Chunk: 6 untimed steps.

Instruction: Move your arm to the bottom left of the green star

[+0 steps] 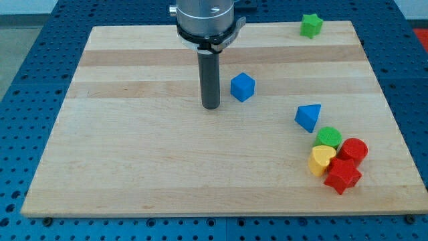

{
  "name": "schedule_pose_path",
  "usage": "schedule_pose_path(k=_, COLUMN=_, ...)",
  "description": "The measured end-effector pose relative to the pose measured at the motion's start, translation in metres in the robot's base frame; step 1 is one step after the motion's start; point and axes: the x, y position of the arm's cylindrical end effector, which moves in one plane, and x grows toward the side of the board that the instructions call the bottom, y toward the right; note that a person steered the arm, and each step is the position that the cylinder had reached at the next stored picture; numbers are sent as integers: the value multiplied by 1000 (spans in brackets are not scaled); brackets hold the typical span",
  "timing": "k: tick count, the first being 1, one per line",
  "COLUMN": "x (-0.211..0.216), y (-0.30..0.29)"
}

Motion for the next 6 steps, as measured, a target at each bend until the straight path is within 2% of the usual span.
schedule_pose_path(k=3, x=1, y=-8)
schedule_pose_path(k=5, x=-87, y=-1)
schedule_pose_path(k=6, x=-88, y=0)
